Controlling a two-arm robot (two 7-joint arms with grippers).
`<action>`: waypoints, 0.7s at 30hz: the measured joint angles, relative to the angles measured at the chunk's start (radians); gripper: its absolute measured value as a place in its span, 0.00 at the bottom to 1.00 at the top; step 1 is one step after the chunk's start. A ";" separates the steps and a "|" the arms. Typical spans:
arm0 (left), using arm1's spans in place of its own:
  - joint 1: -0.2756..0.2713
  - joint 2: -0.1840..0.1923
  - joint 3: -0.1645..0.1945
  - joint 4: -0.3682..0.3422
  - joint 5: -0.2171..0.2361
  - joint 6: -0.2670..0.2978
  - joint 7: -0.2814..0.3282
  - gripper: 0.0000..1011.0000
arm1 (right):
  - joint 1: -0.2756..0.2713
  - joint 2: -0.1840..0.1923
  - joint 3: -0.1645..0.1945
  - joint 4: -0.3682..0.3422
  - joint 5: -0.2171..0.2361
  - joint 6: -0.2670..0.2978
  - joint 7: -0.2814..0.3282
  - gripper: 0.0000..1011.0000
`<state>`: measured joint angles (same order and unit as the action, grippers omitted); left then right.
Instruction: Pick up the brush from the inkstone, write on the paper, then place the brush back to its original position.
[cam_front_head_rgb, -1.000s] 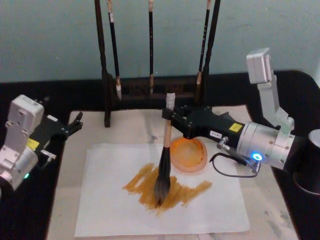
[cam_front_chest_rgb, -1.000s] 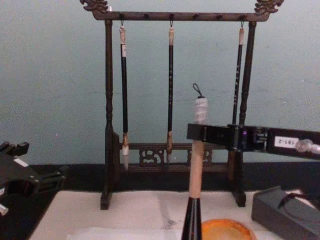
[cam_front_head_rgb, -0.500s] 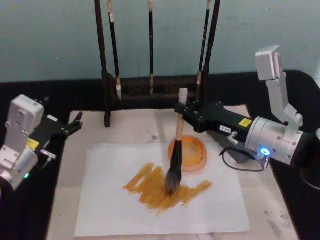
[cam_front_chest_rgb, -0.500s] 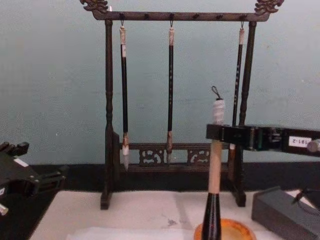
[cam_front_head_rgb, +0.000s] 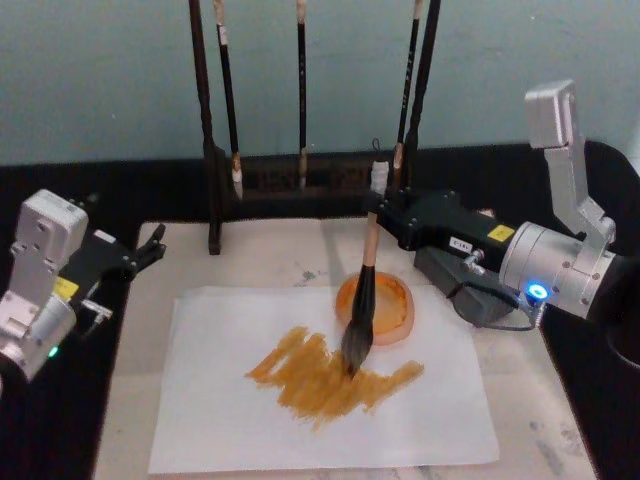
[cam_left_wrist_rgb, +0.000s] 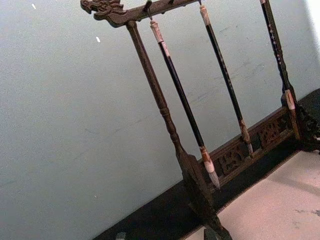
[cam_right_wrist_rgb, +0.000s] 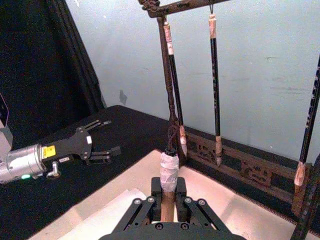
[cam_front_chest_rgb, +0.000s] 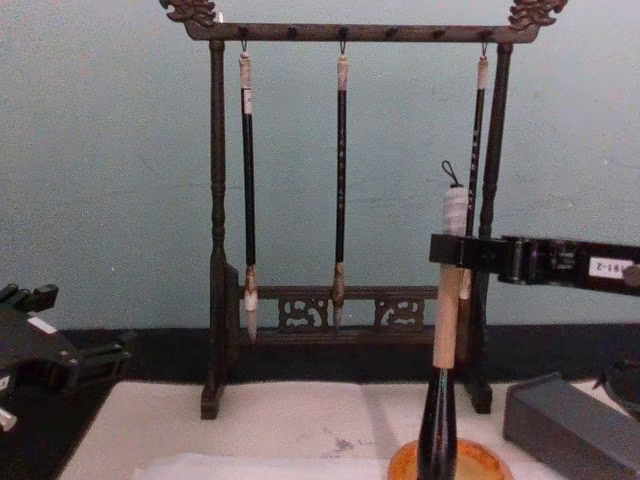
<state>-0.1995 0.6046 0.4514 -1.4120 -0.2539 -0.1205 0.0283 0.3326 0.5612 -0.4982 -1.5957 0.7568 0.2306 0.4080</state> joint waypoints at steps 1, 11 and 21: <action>0.000 0.000 0.000 0.000 0.000 0.000 0.000 1.00 | 0.000 -0.001 0.001 0.000 0.000 0.001 0.000 0.17; 0.000 0.000 0.000 0.000 0.000 0.000 0.000 1.00 | -0.013 -0.001 0.003 -0.041 0.025 0.014 0.016 0.17; 0.000 0.000 0.000 0.000 0.000 0.000 0.000 1.00 | -0.028 0.005 0.004 -0.112 0.039 -0.012 0.007 0.17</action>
<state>-0.1995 0.6047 0.4514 -1.4120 -0.2539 -0.1205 0.0283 0.3044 0.5660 -0.4941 -1.7075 0.7959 0.2187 0.4152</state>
